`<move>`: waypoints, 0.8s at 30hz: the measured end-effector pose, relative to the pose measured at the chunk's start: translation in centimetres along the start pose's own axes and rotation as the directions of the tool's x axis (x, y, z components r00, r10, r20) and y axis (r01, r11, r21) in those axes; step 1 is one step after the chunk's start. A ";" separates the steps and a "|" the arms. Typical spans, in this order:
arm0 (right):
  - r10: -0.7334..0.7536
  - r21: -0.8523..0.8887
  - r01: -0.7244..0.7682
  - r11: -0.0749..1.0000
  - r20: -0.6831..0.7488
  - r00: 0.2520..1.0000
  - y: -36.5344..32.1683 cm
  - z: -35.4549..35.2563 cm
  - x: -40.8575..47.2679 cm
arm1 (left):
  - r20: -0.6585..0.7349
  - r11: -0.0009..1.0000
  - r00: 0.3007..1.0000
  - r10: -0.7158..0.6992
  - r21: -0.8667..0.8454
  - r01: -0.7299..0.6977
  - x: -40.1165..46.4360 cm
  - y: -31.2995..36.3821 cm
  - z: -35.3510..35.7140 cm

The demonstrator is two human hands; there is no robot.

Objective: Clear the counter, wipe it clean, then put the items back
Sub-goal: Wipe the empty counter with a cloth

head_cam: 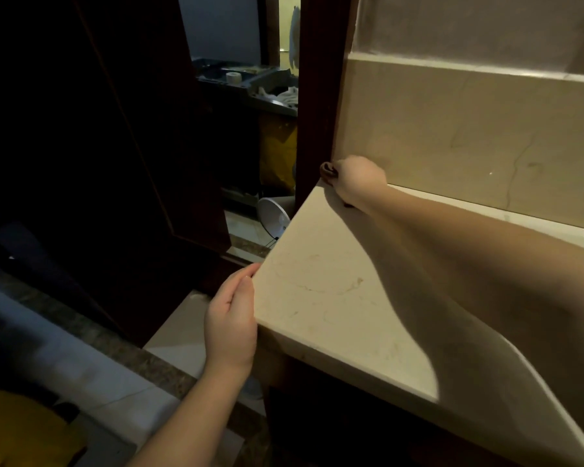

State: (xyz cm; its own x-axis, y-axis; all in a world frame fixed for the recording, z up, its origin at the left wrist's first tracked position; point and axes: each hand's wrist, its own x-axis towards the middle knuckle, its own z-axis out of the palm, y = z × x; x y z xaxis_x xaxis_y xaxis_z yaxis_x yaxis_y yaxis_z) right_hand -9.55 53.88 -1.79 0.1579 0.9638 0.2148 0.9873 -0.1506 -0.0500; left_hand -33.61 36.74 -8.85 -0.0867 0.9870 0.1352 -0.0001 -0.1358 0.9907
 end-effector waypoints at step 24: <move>0.008 -0.049 -0.010 0.999 -0.036 0.999 2.0 0.0 -0.6 | -0.034 1.000 0.999 0.009 0.021 -0.008 -0.2 0.3 0.4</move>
State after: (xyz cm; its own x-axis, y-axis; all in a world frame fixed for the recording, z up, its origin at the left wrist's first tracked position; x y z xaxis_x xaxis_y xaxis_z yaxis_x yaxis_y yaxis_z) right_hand -7.64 52.94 -2.02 0.1666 0.9540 0.2492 0.9853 -0.1709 -0.0044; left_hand -33.23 36.49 -8.63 -0.1208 0.9822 0.1438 0.0215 -0.1423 0.9896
